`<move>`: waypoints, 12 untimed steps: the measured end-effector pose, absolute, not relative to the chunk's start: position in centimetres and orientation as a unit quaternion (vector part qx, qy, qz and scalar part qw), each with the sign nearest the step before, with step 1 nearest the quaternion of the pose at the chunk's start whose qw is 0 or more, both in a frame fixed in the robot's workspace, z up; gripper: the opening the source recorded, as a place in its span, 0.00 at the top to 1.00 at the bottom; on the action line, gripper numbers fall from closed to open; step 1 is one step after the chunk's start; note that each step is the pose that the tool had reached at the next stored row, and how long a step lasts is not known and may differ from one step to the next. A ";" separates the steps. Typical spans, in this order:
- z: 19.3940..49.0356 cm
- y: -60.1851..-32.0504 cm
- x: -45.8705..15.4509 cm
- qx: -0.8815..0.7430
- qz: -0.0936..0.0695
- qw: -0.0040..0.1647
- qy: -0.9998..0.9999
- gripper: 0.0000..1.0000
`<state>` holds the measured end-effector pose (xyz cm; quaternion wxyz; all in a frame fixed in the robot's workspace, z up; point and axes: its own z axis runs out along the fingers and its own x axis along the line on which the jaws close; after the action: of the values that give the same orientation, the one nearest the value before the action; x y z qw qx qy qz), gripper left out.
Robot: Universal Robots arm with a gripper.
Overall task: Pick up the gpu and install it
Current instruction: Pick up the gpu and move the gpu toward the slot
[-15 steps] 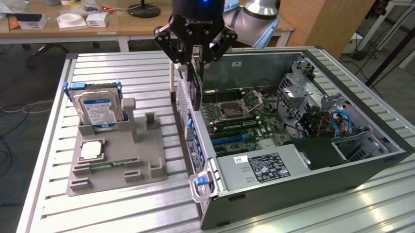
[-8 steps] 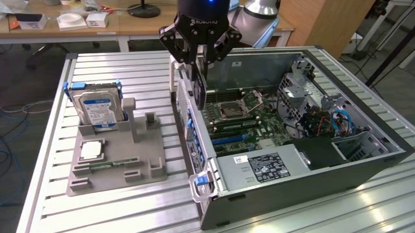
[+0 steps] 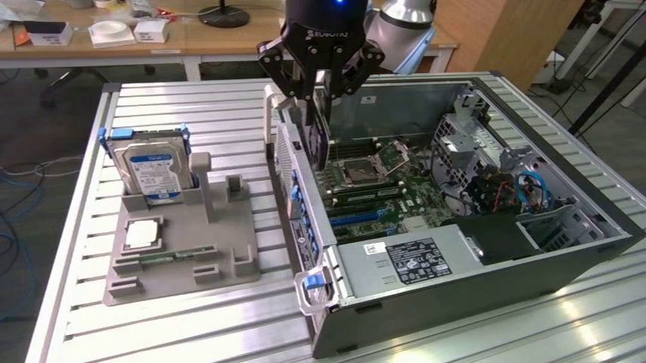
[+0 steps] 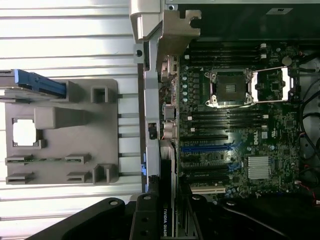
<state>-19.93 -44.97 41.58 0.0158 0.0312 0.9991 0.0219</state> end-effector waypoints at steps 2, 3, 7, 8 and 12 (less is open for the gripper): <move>41.6 -45.0 -19.7 0.031 0.022 0.016 0.999 0.74; 41.6 -45.0 -19.6 0.031 0.022 0.016 0.999 0.74; 41.6 -45.0 -19.1 0.031 0.022 0.016 0.999 0.74; 41.6 -45.0 -19.0 0.031 0.022 0.016 0.999 0.74; 41.6 -45.0 -18.6 0.031 0.022 0.016 0.999 0.74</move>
<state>-18.56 -44.97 41.58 0.0158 0.0312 0.9991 0.0219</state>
